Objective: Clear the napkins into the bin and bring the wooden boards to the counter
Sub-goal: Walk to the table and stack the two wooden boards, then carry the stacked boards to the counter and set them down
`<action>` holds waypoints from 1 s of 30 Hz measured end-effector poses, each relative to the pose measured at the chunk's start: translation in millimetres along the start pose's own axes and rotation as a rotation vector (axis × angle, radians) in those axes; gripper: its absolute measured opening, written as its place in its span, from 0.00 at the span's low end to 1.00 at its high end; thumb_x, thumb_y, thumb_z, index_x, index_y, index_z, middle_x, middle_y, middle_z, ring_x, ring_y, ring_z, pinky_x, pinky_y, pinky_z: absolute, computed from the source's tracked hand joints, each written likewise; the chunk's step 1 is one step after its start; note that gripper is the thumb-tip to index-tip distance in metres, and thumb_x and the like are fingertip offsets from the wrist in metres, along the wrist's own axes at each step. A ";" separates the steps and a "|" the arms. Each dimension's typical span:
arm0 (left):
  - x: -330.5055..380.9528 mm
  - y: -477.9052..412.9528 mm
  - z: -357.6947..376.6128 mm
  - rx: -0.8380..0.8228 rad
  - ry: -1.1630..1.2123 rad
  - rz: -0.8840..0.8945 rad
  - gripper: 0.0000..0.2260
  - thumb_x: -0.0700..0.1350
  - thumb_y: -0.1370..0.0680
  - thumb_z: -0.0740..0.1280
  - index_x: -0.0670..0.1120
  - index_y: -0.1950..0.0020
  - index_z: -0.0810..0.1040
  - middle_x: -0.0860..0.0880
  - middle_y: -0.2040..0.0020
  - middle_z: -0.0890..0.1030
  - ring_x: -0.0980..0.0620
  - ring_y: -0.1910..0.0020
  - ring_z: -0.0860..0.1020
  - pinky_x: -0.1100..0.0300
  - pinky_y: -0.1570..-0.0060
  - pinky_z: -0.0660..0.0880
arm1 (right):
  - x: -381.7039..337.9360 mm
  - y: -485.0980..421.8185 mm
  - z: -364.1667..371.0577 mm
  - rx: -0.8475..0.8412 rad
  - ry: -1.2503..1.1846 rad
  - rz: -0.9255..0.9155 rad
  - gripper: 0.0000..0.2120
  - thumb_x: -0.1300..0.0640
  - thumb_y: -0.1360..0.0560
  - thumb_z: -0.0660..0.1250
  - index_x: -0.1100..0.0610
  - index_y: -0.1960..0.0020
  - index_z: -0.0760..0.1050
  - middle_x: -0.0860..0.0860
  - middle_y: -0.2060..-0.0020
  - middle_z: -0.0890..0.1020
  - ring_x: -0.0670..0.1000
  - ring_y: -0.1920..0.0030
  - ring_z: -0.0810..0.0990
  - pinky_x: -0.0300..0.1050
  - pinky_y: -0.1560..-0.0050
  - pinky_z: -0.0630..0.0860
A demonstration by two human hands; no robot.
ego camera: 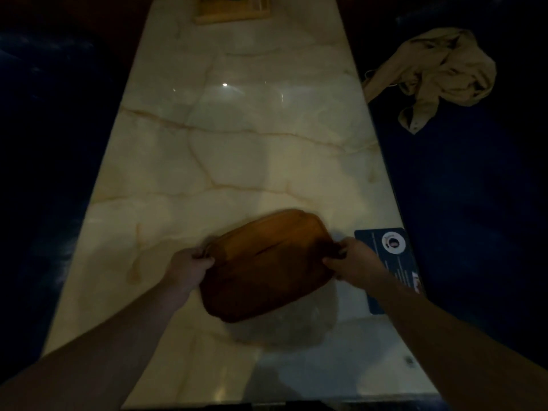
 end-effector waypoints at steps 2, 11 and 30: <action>5.2 -7.8 -0.1 -0.008 -0.050 0.030 0.07 0.36 0.27 0.68 0.42 0.50 0.82 0.42 0.54 0.81 0.44 0.57 0.79 0.49 0.56 0.73 | 9.0 11.7 7.1 0.020 0.043 -0.005 0.20 0.51 0.26 0.71 0.58 0.39 0.72 0.55 0.48 0.82 0.56 0.50 0.83 0.57 0.47 0.81; -20.6 16.2 -4.3 0.119 -0.254 0.103 0.16 0.48 0.26 0.68 0.40 0.43 0.79 0.40 0.48 0.82 0.39 0.48 0.79 0.54 0.54 0.73 | -11.7 8.2 -8.7 0.077 0.263 -0.155 0.14 0.49 0.23 0.65 0.56 0.41 0.75 0.56 0.51 0.82 0.53 0.54 0.78 0.48 0.54 0.75; -22.2 40.3 8.5 0.171 -0.210 0.052 0.19 0.48 0.21 0.60 0.34 0.39 0.67 0.33 0.42 0.76 0.34 0.44 0.75 0.51 0.51 0.71 | -26.9 -4.6 9.2 0.117 0.087 -0.157 0.22 0.48 0.20 0.60 0.60 0.33 0.67 0.63 0.41 0.78 0.64 0.41 0.77 0.51 0.46 0.73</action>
Point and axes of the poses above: each hand's wrist, its own y-axis away from the middle knuckle, its own z-axis out of the palm, x = y × z, the point moved 7 cm from there along -y, towards the middle knuckle
